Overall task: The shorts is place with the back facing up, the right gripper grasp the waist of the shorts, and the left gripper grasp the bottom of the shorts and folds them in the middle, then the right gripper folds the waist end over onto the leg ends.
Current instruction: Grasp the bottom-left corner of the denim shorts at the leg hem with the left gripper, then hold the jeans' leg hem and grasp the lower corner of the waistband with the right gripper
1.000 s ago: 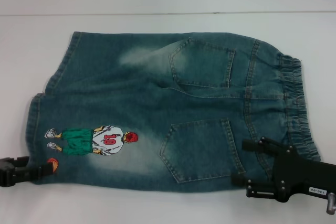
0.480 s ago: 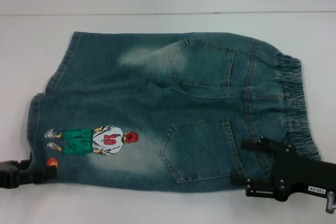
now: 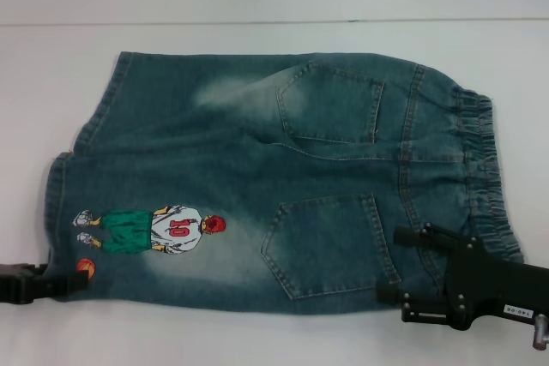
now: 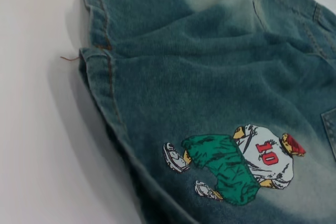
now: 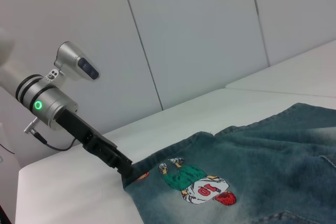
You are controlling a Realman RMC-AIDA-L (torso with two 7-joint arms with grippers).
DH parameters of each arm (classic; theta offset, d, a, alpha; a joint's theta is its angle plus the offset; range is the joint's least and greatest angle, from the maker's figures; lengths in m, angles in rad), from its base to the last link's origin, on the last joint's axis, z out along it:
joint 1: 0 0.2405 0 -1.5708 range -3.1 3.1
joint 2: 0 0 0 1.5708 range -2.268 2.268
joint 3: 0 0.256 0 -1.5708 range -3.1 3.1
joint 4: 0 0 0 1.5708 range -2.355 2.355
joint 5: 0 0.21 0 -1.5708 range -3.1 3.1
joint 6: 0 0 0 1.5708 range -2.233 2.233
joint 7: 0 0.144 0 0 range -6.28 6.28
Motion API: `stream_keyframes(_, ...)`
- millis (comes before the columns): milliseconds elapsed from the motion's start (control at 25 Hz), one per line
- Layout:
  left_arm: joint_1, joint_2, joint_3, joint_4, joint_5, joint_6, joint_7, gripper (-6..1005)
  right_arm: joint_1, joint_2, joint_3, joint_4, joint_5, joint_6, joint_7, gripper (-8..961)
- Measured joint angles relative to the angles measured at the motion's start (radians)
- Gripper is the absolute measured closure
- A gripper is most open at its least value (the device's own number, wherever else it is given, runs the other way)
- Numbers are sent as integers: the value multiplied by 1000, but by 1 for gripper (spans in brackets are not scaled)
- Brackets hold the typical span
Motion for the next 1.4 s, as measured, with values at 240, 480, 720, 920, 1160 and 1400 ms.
stream_keyframes(240, -4, -7, 1, 24, 1, 4, -4, 306, -4, 0, 0, 0, 0, -2, 0, 7)
stream_keyframes(480, -4, -7, 1, 26, -2, 5, -1, 556, -16, -1, 14, 9, 6, -12, 2, 7)
stream_keyframes(720, -6, -7, 1, 28, -7, 8, 4, 834, -58, -11, 146, 28, 9, -112, 106, 7)
stream_keyframes(920, -6, -13, 5, 35, -8, 11, 11, 941, -108, -59, 332, 24, 2, -136, 411, 7)
stream_keyframes(1160, -15, -18, 6, 35, -9, 13, 29, 972, -139, -102, 356, 20, -31, -17, 593, 7)
stream_keyframes(1400, -17, -19, 11, 32, -8, 13, 30, 972, -127, -92, 356, 20, -61, 62, 586, 8)
